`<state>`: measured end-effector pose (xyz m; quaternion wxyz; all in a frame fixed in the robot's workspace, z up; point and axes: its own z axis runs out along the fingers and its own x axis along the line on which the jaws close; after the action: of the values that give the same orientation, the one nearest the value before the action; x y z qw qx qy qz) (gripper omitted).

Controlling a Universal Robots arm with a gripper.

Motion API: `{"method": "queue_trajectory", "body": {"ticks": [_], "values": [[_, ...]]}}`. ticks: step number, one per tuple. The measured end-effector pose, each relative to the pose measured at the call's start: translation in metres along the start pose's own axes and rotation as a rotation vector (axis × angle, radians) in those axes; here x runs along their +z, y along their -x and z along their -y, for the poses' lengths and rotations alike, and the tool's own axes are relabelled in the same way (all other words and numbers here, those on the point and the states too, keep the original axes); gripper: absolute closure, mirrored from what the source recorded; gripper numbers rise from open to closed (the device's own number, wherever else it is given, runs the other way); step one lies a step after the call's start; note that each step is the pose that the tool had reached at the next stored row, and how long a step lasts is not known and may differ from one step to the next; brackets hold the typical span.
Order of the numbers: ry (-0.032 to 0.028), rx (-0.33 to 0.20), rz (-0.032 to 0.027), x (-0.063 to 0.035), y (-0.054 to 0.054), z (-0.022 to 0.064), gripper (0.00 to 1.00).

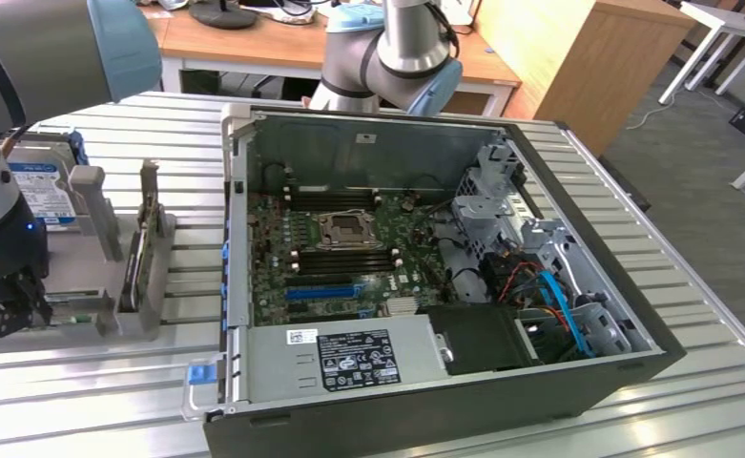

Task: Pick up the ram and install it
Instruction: 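Pick up the ram and move it above insertion slot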

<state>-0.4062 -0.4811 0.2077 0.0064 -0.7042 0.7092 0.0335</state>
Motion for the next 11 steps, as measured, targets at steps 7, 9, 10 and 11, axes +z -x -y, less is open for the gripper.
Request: {"method": "queue_trajectory", "body": {"ticks": [7, 9, 10, 11], "values": [[0.0000, 0.000, 0.0000, -0.0182, 0.001, -0.0007, 0.88], [0.0000, 0.000, 0.0001, -0.0244, 0.001, -0.0009, 0.88], [0.0000, 0.000, 0.0000, -0.0276, 0.002, -0.0011, 0.88], [0.0000, 0.000, 0.0001, -0.0306, 0.002, -0.0012, 0.88]]}}
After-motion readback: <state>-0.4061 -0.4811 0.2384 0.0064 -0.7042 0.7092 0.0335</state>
